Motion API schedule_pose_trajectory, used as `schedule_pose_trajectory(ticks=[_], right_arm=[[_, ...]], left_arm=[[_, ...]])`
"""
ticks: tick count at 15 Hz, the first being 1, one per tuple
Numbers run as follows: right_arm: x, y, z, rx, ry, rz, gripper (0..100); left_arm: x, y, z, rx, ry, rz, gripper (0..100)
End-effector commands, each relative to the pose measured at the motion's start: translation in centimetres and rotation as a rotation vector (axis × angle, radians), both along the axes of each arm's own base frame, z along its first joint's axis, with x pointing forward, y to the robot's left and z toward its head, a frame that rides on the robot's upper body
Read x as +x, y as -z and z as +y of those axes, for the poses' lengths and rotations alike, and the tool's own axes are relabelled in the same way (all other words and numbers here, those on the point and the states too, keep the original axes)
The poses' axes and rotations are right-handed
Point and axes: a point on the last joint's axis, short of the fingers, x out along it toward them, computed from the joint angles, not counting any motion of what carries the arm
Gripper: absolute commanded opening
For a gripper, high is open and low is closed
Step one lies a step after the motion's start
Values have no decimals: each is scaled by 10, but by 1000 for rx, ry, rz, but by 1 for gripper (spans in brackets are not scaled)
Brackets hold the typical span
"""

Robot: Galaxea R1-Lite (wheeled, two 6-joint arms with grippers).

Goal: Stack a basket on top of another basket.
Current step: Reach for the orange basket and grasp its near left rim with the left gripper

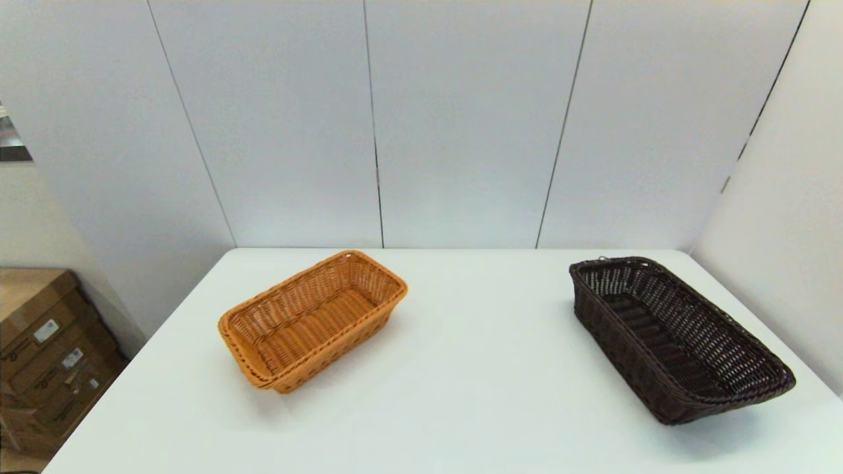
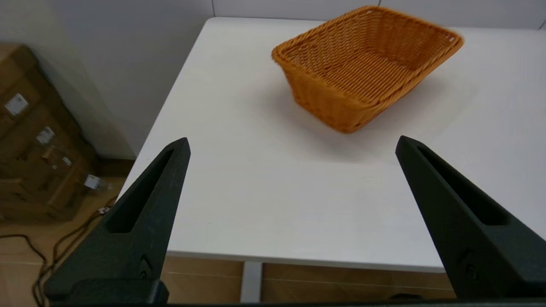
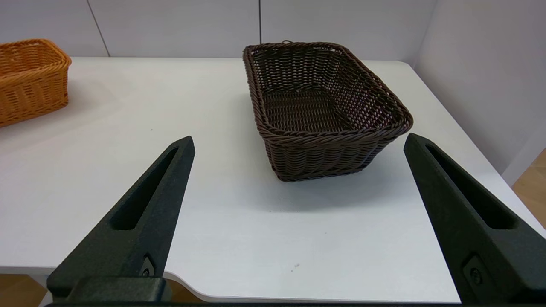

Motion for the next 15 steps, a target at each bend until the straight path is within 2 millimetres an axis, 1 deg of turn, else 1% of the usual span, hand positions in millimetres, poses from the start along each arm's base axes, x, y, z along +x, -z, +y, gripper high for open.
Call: schedule_pose_trajectory(ticks=[1, 2, 3, 4, 5, 6, 7, 8, 10, 11, 12, 14, 15], right_arm=[[0, 0, 0, -1, -1, 0, 100], [0, 0, 0, -1, -1, 0, 100], [0, 0, 0, -1, -1, 0, 100], [0, 0, 0, -1, -1, 0, 100], [0, 0, 0, -1, -1, 0, 100], [0, 0, 0, -1, -1, 0, 100], [0, 0, 0, -1, -1, 0, 100], [0, 0, 0, -1, -1, 0, 100], [0, 0, 0, -1, -1, 0, 100], [0, 0, 0, -1, -1, 0, 100], [0, 0, 0, -1, 1, 0, 100], [0, 0, 0, -1, -1, 0, 100], [0, 0, 0, -1, -1, 0, 100]], left_arm=[[91, -91, 1, -198, -33, 250, 100], [122, -101, 1, -278, -71, 310, 100], [158, -105, 2, -368, -127, 378, 100], [196, -103, 3, -445, -195, 436, 100], [240, -93, 5, -509, -292, 501, 100], [273, -81, 6, -550, -364, 541, 100], [299, -67, 6, -576, -412, 579, 100], [321, -52, 7, -603, -444, 617, 100], [352, -22, 0, -633, -491, 725, 100], [362, -11, -4, -653, -512, 765, 100], [371, -4, -10, -671, -519, 803, 100], [377, 1, -22, -681, -501, 863, 100], [379, 5, -31, -683, -494, 881, 100]])
